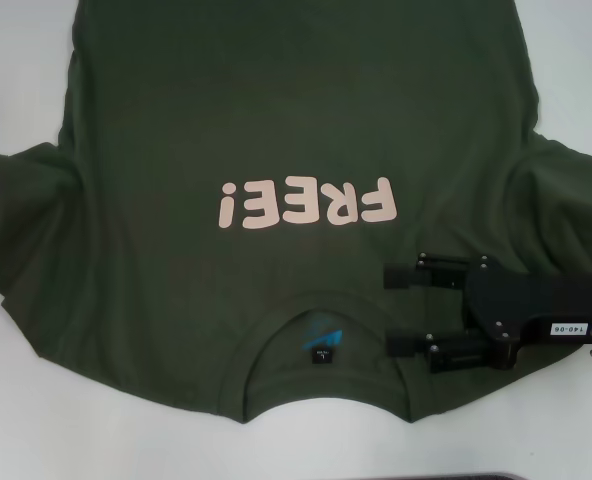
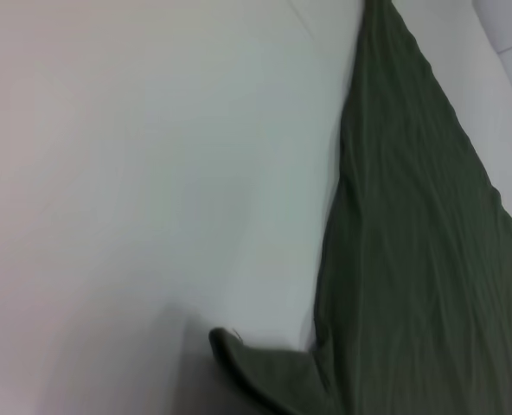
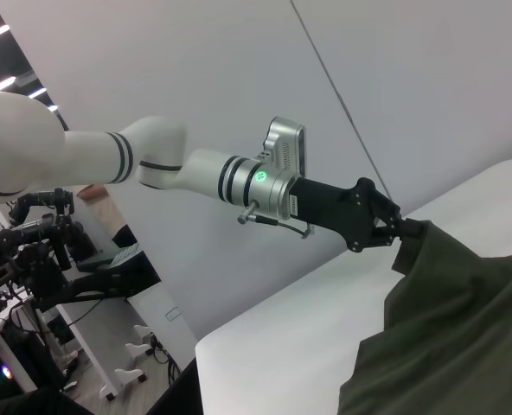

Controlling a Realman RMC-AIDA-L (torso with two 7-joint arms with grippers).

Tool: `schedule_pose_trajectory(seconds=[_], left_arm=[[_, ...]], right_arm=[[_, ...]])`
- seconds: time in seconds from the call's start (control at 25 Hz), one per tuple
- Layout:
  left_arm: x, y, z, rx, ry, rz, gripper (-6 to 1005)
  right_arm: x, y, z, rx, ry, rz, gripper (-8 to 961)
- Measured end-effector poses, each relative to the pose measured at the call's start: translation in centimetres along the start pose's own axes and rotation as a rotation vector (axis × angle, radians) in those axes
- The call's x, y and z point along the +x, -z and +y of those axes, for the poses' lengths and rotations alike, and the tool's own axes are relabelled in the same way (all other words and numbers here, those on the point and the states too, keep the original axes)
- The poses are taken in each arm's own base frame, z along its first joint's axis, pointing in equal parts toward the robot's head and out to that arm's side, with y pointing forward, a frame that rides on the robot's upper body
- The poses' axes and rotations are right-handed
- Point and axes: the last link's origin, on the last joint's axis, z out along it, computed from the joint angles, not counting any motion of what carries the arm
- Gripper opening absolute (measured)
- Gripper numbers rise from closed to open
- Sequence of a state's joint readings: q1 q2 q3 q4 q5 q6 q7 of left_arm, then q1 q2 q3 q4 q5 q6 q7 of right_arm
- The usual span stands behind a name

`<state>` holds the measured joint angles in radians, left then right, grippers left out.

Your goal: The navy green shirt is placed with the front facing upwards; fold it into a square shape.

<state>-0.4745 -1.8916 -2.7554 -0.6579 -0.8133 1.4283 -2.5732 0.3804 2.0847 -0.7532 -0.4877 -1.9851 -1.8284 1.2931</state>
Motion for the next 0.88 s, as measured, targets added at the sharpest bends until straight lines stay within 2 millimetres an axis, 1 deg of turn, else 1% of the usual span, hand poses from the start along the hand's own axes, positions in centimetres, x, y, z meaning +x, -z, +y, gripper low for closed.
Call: schedule_pose_trajectory(seconds=[0.16,0.28,0.48,0.6,0.72,0.88], left_arm=[[0.3,0.4,0.1,-0.003,0.003,0.011,19],[0.0,0.4,0.5,-0.027,0.004,-0.011,19],[-1.0,-0.2,2.1,-0.137,0.007,-0.055,20],[-1.4,-1.0,3.4,-0.208,0.005,-0.068,20],[-1.9,-2.1,4.4,-0.243,0.001,-0.089,19],[-2.7,-3.9,5.0,-0.254,0.020,-0.094,19]], right_arm=[[0.0,0.0,0.0,0.000,0.000,0.000,911],[0.0,0.0,0.0,0.000,0.000,0.001,911],[0.0,-0.1,0.0,-0.002,-0.001,0.001,911],[0.0,-0.1,0.0,-0.002,-0.001,0.001,912],[0.1,-0.1,0.0,-0.001,-0.004,0.001,912],[0.2,-0.1,-0.1,0.009,-0.009,0.002,912]])
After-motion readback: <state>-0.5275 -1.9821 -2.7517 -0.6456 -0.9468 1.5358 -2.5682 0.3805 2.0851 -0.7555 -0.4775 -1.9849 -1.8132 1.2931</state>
